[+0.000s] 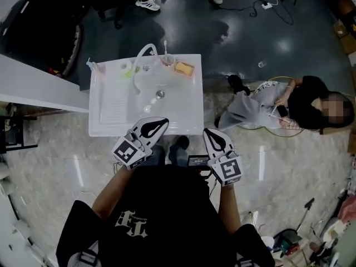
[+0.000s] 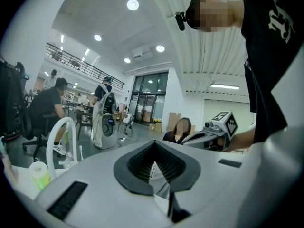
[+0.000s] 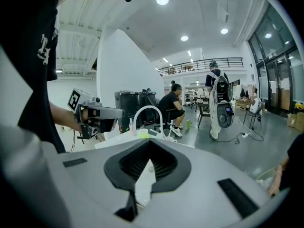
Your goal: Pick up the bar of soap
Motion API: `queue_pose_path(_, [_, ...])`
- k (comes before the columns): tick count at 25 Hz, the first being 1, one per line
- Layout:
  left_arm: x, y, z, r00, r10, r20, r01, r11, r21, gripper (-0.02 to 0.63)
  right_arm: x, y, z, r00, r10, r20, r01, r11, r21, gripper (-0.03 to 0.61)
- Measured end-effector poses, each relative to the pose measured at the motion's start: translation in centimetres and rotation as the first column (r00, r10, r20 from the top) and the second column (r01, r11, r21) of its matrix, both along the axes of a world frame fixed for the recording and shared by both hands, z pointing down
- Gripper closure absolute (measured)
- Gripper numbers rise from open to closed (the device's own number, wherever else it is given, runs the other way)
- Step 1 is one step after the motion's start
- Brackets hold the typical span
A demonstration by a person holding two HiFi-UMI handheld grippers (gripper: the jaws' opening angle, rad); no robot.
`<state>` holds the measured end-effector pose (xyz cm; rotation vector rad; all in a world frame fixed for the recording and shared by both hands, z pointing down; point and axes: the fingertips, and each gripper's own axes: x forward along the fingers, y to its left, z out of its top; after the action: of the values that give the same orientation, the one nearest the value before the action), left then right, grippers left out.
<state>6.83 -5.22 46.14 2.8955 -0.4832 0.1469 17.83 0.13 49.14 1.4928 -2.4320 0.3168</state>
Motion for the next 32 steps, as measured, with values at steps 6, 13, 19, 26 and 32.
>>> queue_pose_path(6, [1.5,-1.5,0.1,1.000,-0.009,0.006,0.009,1.000,-0.004,0.606,1.3,-1.7,0.5,1.000,-0.011,0.001,0.011,1.000,-0.003,0.572])
queue_pose_path(13, [2.5,-3.5,0.1,1.000,0.014,-0.012,-0.014,1.000,-0.012,0.606,1.4,-3.4,0.6,1.000,0.004,-0.010,-0.004,1.000,-0.021,0.572])
queue_pose_path(19, [1.2,-5.7,0.5,0.999,0.033,-0.035,-0.034,0.999,-0.026,0.606,-0.7,-6.1,0.6,1.000,0.020,-0.023,-0.020,0.999,-0.029,0.572])
queue_pose_path(26, [-0.2,-8.4,0.8,0.997,0.063,-0.050,-0.064,0.998,-0.024,0.606,-2.5,-9.7,0.4,0.996,0.052,-0.068,-0.054,0.998,-0.039,0.572])
queue_pose_path(32, [-1.5,-10.4,0.6,0.994,0.100,-0.045,-0.102,0.994,-0.036,0.606,-4.3,-11.8,1.1,0.992,0.099,-0.072,-0.104,0.992,-0.066,0.572])
